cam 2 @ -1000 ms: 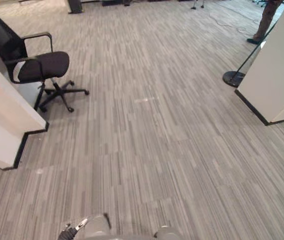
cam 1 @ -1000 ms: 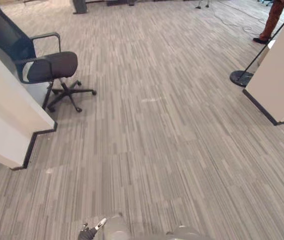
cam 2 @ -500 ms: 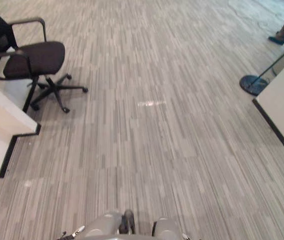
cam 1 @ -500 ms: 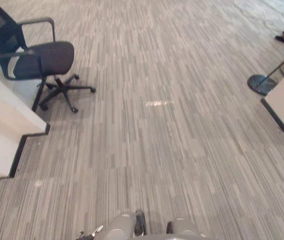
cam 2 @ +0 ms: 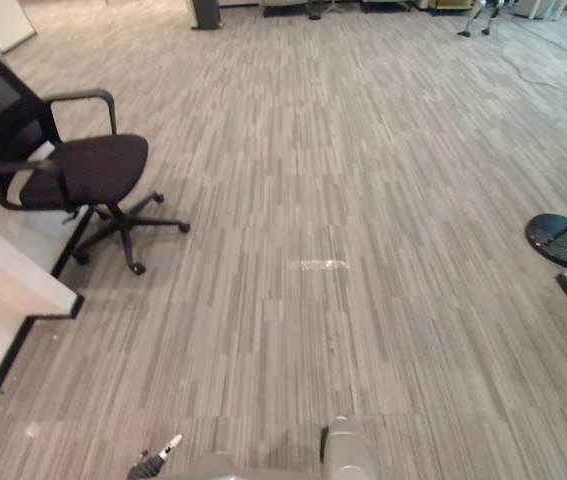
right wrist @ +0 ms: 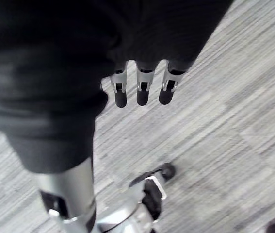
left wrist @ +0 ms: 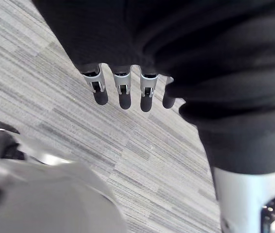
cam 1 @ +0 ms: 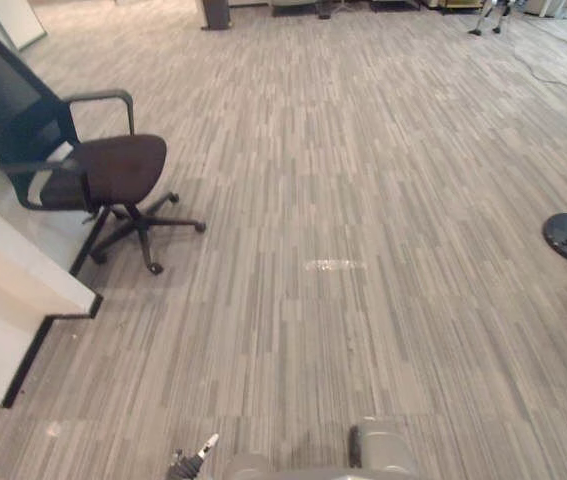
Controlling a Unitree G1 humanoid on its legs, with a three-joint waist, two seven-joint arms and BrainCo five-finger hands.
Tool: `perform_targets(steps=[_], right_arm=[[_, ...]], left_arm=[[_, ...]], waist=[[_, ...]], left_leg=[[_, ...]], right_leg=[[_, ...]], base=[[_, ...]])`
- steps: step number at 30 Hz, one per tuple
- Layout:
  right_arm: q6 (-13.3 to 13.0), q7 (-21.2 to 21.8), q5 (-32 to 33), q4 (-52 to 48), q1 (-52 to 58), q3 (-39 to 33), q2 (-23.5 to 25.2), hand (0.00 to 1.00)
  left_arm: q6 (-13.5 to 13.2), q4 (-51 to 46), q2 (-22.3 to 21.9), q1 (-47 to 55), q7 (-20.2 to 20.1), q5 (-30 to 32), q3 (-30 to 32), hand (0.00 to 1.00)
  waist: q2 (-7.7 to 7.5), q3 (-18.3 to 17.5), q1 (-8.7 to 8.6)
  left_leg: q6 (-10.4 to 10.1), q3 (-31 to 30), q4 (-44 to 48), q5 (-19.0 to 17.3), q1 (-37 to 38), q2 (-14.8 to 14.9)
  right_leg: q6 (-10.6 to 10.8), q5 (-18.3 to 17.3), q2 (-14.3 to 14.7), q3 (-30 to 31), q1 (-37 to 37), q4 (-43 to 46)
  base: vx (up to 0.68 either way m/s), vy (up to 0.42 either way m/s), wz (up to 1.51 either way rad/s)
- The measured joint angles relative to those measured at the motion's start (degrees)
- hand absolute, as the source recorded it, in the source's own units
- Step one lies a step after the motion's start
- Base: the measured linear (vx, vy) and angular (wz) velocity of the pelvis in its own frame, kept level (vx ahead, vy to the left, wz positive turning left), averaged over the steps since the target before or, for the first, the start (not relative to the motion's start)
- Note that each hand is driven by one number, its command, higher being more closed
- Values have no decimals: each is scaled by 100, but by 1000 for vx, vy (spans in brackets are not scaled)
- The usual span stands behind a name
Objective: Organize washtable
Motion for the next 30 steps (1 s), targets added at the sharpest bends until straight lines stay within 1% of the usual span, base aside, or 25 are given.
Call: perform_targets(steps=[1,3,5,6,7,8,9,10,11,12,14,15,16,18,19,21,22,23,24,25,26,27,28,29,30], right_arm=[[-2,-24,47,11,-163,-17,9,0],[-31,-12,170,-18,-316,3,87,0],[-65,-7,202,-108,-489,120,106,0],[-73,-7,208,-110,-535,107,119,0],[-97,-6,216,-114,-558,47,156,0],[-143,-5,219,-103,-590,-47,174,0],[-143,-5,219,-55,-587,-41,189,0],[-144,4,216,97,-537,-29,284,0],[-143,32,208,294,-498,-39,301,0],[-126,48,160,509,-509,-179,301,0],[-98,47,144,651,-463,-302,358,0],[-21,52,106,742,-374,-296,374,0],[0,74,24,752,-296,-292,352,0],[-3,86,-25,698,-262,-234,322,0],[-2,92,-31,652,-276,-203,279,0],[-6,89,-30,522,-280,-202,230,0],[2,71,-29,425,-285,-182,230,0],[-2,39,-28,297,-250,-52,230,0],[0,38,-28,283,-224,-24,229,0],[5,38,-26,246,-214,56,236,0],[2,30,-28,194,-203,221,213,0],[0,42,-28,190,-221,251,192,0],[-11,38,-30,157,-276,219,114,0],[-16,45,-35,68,-302,209,86,0],[-17,45,-39,23,-298,216,30,0]], left_arm=[[2,55,124,23,0,2,-170,0],[-3,41,260,69,-4,2,-353,0],[-5,20,278,67,-6,-3,-408,0],[-5,10,279,66,-5,-3,-412,0],[-7,4,290,56,-1,-6,-442,0],[-14,19,343,73,-6,-9,-616,0],[-13,34,362,126,-12,-13,-630,0],[-13,39,519,243,-13,-36,-648,0],[-17,57,557,246,-34,-96,-649,0],[-10,209,631,150,-70,-182,-596,0],[-7,262,717,145,-114,-230,-608,0],[22,272,789,164,-117,-227,-663,0],[69,288,809,202,-117,-223,-770,0],[90,294,781,139,-120,-224,-898,0],[82,303,759,19,-120,-222,-1007,0],[70,294,643,-143,-116,-212,-1024,0],[68,255,592,-194,-107,-205,-1021,0],[18,184,524,-211,-105,-199,-1020,0],[-17,170,517,-203,-104,-199,-1011,0],[-26,151,486,-153,-104,-201,-959,0],[-30,136,441,-162,-96,-203,-839,0],[-41,115,390,-159,-96,-204,-769,0],[-42,75,343,-157,-101,-201,-596,0],[-37,74,241,-166,-102,-201,-493,0],[-33,79,206,-154,-102,-202,-470,0]], waist=[[-103,34,9],[-278,51,22],[-329,67,67],[-347,79,74],[-376,77,156],[-432,77,197],[-515,33,213],[-762,-161,219],[-851,-304,192],[-955,-239,127],[-1084,-160,62],[-1093,-87,-4],[-1049,-53,-16],[-890,-47,-26],[-733,-17,-32],[-545,0,-40],[-498,0,-72],[-455,13,-154],[-460,21,-188],[-461,8,-215],[-511,-25,-188],[-482,-44,-157],[-378,-64,-149],[-225,-12,-154],[-208,41,-155]], left_leg=[[-95,31,182,-252,-270,-156],[-146,186,-491,-648,-550,-453],[-127,565,-2360,-893,-873,-526],[-144,660,-3024,-880,-857,-587],[-213,759,-4341,-789,-814,-742],[-217,665,-4959,-271,-733,-883],[-148,690,-5004,-50,-664,-971],[-11,728,-4727,-198,-766,-1252],[58,731,-4475,-505,-824,-1371],[229,689,-4172,-855,-737,-1499],[262,670,-4030,-1106,-469,-1646],[342,619,-4067,-1351,-71,-1745],[356,557,-4217,-1505,438,-1749],[342,478,-4748,-1558,1120,-1667],[312,454,-5080,-1540,1431,-1559],[275,384,-5426,-1560,1811,-1445],[241,358,-5546,-1568,1975,-1406],[71,334,-5664,-1665,2177,-1348],[-16,299,-5724,-1717,2313,-1325],[-144,220,-5758,-1792,2569,-1236],[-211,204,-5453,-1756,2607,-1137],[-333,205,-5163,-1683,2524,-1061],[-523,175,-4286,-1465,2188,-897],[-482,76,-3195,-979,1804,-679],[-488,65,-2572,-511,1590,-538]], right_leg=[[-9,-3,-42,8,398,-359],[-26,8,-127,-35,978,-934],[-45,-18,-113,-164,1488,-1459],[-19,-33,-132,-173,1588,-1538],[11,-143,-176,-171,1786,-1680],[36,-360,-246,-145,1935,-1715],[21,-493,-302,-89,2022,-1717],[8,-745,-536,-85,2045,-1674],[213,-834,-639,-58,1980,-1340],[461,-735,-792,199,1392,349],[802,-137,-890,433,983,1681],[886,480,-994,456,732,2660],[726,396,-1013,302,489,3232],[426,40,-961,-145,82,3011],[304,-171,-928,-526,-167,2189],[310,-139,-833,-746,-508,706],[297,57,-816,-737,-603,-122],[263,491,-763,-695,-606,-1135],[245,786,-749,-627,-625,-1392],[154,1355,-681,-545,-586,-1251],[57,1410,-633,-444,-635,-807],[-1,1266,-595,-455,-638,-656],[-55,991,-476,-518,-556,-501],[-159,774,-306,-596,-298,-513],[-218,696,-205,-616,-93,-607]], base=[[491,-105,10],[459,-97,18],[518,-30,20],[428,49,9],[336,107,-2],[420,156,-9],[545,207,-1],[499,172,2],[677,194,31],[580,144,34],[471,83,42],[596,47,22],[705,63,9],[538,57,4],[484,30,14],[466,-29,24],[648,-97,51],[581,-116,53],[629,-175,56],[664,-238,34],[681,-267,18],[807,-331,-7],[766,-310,-15],[629,-249,-15],[564,-189,-21]])
